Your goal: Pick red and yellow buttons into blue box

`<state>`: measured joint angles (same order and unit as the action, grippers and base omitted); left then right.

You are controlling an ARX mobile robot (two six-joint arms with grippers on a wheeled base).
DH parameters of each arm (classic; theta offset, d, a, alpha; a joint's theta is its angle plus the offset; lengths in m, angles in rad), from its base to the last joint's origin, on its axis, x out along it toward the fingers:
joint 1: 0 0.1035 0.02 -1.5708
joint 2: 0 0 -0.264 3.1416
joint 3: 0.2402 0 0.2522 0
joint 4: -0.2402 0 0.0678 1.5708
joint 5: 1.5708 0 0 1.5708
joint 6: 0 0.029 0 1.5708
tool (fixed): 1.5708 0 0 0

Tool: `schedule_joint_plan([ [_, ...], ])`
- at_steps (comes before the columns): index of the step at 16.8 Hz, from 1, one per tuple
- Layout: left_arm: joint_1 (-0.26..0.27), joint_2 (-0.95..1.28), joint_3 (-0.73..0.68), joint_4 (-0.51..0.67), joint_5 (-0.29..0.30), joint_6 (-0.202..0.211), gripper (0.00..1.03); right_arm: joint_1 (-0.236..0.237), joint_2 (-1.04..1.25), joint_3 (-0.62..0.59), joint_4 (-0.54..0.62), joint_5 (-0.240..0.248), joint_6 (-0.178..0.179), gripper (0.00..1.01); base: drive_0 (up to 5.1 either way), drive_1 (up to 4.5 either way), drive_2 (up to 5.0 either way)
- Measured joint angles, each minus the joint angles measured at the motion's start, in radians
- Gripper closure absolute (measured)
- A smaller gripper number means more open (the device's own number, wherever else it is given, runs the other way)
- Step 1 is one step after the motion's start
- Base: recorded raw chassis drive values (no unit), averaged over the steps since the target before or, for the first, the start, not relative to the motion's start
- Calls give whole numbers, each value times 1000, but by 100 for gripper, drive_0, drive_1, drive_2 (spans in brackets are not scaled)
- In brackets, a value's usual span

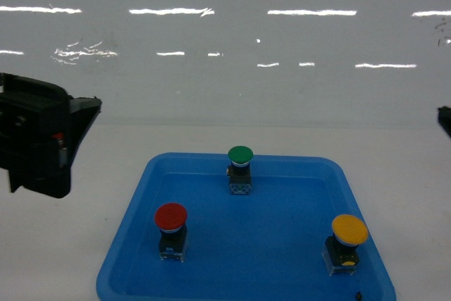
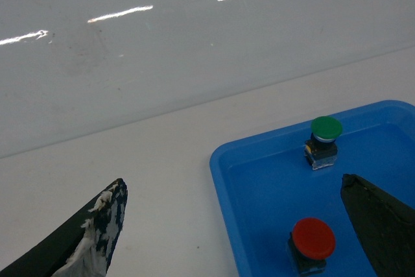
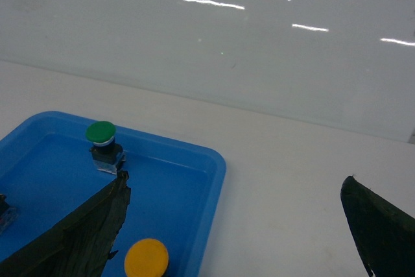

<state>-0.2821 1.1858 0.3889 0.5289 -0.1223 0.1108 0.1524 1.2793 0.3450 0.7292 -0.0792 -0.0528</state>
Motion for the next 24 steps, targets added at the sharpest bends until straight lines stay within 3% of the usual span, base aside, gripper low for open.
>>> schedule_joint_plan([
  [3, 1, 7, 5, 3, -1, 3, 5, 38, 102, 42, 6, 26, -31, 3, 0, 0, 0],
  [7, 1, 7, 5, 3, -1, 3, 5, 38, 101, 43, 18, 30, -48, 3, 0, 0, 0],
  [9, 2, 6, 5, 3, -2, 3, 5, 62, 167, 48, 56, 19, -56, 3, 0, 0, 0],
  [11, 2, 6, 5, 3, -2, 3, 5, 89, 261, 84, 15, -14, -59, 3, 0, 0, 0],
  [14, 2, 6, 5, 3, -2, 3, 5, 134, 395, 206, -32, -76, -96, 3, 0, 0, 0],
  [18, 2, 6, 5, 3, -2, 3, 5, 143, 518, 277, -116, -97, -133, 3, 0, 0, 0],
  [19, 2, 6, 5, 3, -2, 3, 5, 143, 529, 282, -127, -98, -137, 3, 0, 0, 0],
  [21, 2, 6, 5, 3, -2, 3, 5, 155, 685, 343, -150, -78, -195, 3, 0, 0, 0],
  [24, 2, 7, 5, 3, -2, 3, 5, 155, 759, 402, -176, -74, -220, 3, 0, 0, 0],
])
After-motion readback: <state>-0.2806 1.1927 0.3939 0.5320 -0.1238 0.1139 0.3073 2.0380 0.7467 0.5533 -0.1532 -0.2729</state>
